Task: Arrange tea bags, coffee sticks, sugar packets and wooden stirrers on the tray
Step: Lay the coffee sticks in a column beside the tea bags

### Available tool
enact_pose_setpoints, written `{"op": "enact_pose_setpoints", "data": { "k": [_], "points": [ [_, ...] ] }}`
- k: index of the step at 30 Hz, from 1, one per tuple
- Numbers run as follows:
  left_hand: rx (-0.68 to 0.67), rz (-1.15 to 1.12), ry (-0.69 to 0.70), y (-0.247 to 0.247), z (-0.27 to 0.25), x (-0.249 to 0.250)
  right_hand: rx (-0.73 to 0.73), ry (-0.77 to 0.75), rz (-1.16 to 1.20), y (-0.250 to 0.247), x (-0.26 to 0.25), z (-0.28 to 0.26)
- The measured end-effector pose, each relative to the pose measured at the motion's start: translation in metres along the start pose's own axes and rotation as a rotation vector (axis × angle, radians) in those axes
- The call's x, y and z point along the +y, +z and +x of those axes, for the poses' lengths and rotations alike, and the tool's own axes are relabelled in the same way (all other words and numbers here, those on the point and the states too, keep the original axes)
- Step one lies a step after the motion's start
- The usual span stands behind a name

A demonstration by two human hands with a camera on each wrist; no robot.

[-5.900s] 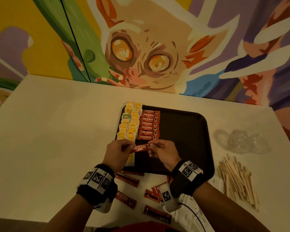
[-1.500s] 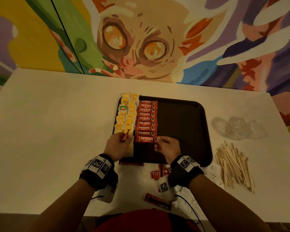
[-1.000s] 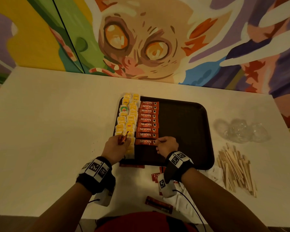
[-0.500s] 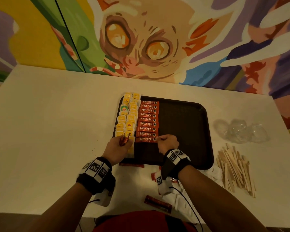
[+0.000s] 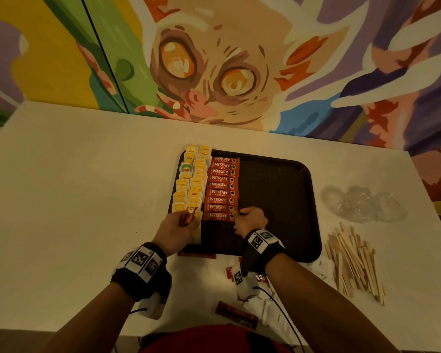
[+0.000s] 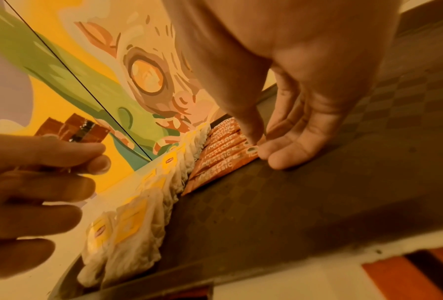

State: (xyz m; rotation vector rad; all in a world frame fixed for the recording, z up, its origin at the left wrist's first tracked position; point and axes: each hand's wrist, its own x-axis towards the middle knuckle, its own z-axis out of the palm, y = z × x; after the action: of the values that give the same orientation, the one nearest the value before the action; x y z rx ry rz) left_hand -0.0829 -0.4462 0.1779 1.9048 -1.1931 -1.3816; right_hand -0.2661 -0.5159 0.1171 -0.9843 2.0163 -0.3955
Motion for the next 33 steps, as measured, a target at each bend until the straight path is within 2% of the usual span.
{"op": "enact_pose_setpoints", "data": {
  "k": [8,13,15,18,21,26,33],
  "points": [
    [-0.039,-0.057,0.018,0.0,-0.004,0.005,-0.01,0.0,-0.003,-0.001,0.0,0.001],
    [-0.099,-0.129,0.018,0.0,-0.009,0.009,0.012,-0.06,0.06,-0.008,-0.003,-0.01],
    [-0.127,-0.159,0.025,0.0,-0.011,0.01,-0.09,-0.1,0.167,-0.014,-0.008,-0.025],
    [-0.158,-0.155,-0.01,-0.001,-0.011,0.01,-0.378,-0.074,0.401,-0.025,-0.017,-0.053],
    [-0.196,-0.062,-0.046,-0.001,-0.012,0.007,-0.527,-0.089,0.406,-0.028,-0.018,-0.073],
    [-0.235,-0.06,0.011,-0.001,-0.017,0.007,-0.579,-0.204,0.354,-0.03,-0.011,-0.082],
    [-0.214,-0.108,0.062,-0.009,-0.027,0.0,-0.538,-0.15,0.459,-0.042,-0.005,-0.079]
  ]
}}
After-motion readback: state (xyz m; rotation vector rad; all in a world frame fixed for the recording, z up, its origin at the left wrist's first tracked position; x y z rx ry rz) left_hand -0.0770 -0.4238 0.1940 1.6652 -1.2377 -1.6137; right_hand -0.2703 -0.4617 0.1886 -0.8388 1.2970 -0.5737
